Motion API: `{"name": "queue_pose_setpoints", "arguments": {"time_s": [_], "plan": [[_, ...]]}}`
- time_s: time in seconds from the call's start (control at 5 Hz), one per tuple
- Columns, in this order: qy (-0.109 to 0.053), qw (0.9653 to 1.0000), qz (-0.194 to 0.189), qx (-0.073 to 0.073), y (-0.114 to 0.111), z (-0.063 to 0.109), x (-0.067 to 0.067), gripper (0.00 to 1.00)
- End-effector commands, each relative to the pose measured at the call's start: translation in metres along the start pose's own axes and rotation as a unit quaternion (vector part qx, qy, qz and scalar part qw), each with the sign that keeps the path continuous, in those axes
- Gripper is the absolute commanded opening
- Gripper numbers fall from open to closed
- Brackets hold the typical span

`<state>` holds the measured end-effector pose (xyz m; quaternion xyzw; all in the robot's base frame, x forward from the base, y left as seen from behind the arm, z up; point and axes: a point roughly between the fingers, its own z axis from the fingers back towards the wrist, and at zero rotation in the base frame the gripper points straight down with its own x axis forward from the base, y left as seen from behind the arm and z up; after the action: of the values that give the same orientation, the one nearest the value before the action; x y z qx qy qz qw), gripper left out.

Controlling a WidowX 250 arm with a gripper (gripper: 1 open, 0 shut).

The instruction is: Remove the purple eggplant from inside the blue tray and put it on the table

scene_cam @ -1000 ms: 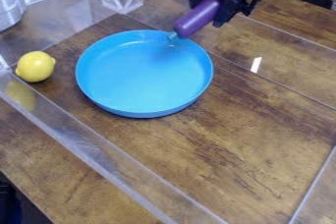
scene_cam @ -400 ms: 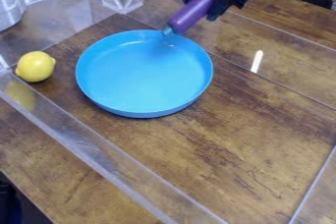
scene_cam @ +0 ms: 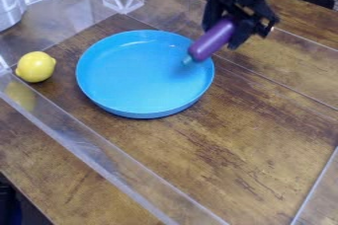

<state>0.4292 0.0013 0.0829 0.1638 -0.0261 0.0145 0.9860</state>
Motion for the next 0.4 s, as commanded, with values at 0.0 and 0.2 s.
{"name": "queue_pose_setpoints", "arguments": {"time_s": [0.0, 0.2], "plan": [[-0.039, 0.9991, 0.009, -0.010, -0.004, 0.036, -0.004, 0.00], [-0.039, 0.9990, 0.003, -0.021, -0.017, 0.031, -0.006, 0.00]]}}
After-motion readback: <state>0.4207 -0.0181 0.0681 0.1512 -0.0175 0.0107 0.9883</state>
